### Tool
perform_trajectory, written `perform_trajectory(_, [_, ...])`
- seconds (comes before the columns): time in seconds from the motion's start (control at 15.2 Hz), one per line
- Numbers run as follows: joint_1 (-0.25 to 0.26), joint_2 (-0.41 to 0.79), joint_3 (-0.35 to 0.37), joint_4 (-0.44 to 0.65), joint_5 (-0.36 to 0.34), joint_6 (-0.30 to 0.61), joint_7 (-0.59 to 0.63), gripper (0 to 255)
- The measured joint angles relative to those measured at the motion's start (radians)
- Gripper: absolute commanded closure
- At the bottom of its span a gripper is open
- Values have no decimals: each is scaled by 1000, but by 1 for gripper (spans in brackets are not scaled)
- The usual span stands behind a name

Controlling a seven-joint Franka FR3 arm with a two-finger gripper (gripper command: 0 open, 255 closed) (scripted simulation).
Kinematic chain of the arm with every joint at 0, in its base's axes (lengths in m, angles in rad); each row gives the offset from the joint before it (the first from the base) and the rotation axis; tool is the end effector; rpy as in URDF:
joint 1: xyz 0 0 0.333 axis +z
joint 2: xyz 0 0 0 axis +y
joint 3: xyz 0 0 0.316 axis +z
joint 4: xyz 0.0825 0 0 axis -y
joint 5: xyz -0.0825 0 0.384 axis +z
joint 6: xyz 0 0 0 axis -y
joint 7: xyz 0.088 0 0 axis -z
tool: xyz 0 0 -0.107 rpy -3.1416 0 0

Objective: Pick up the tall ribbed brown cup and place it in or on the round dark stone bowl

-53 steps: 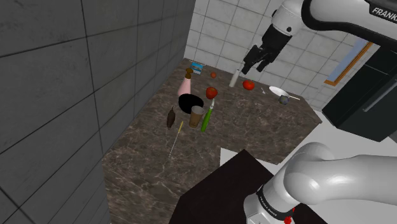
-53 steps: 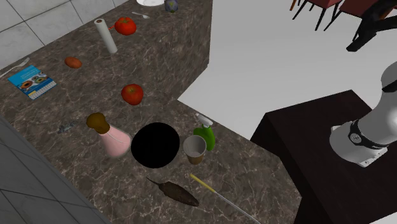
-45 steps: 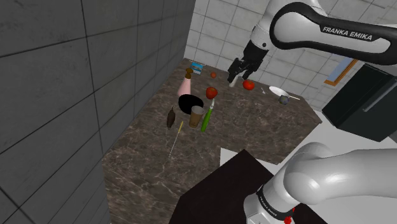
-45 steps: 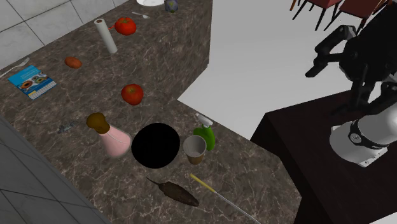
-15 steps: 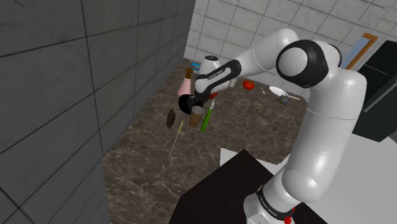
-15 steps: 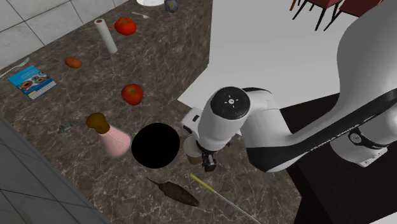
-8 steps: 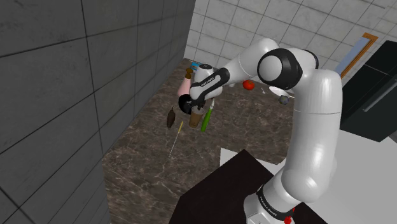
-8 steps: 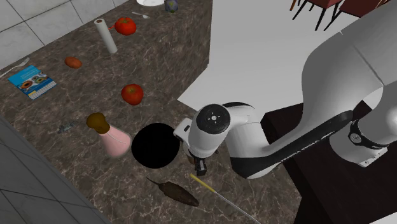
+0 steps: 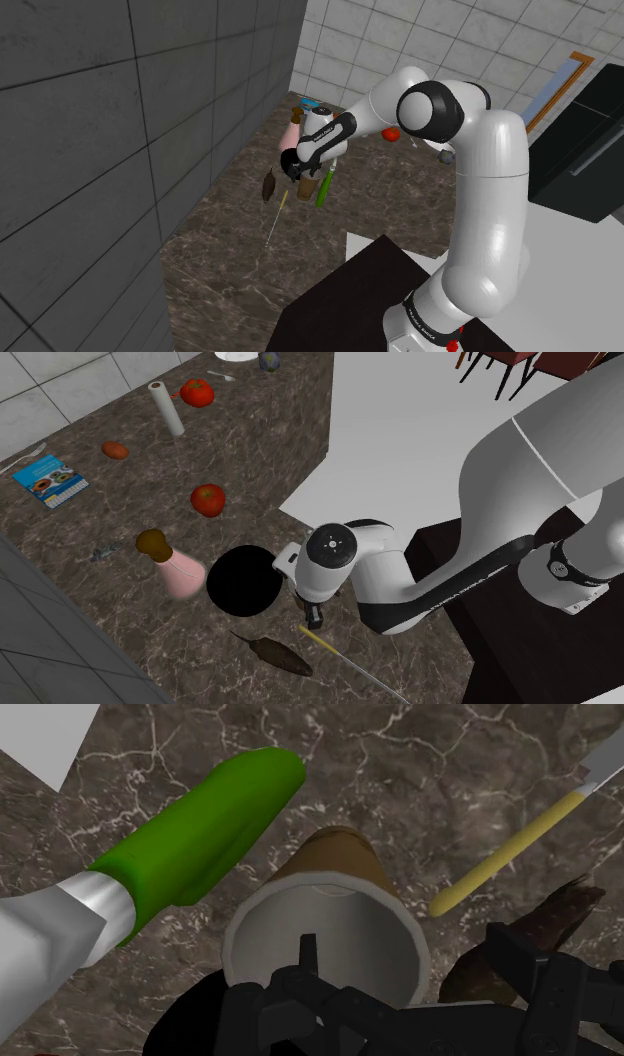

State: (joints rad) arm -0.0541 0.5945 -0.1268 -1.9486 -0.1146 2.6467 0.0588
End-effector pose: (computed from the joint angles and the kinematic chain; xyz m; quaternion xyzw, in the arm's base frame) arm 0.6197 -0.1073 0.1829 0.9948 -0.0579 0.0484 0.0677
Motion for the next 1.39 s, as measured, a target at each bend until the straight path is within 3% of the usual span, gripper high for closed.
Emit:
perform_trajectory(0.13, [0, 0, 0, 0, 0, 0, 0, 0])
perform_trajectory(0.2, [0, 0, 0, 0, 0, 0, 0, 255])
perform_trajectory(0.86, [0, 0, 0, 0, 0, 0, 0, 255])
perform_trajectory(1.39, [2, -74, -2, -11, -1, -62, -7, 255])
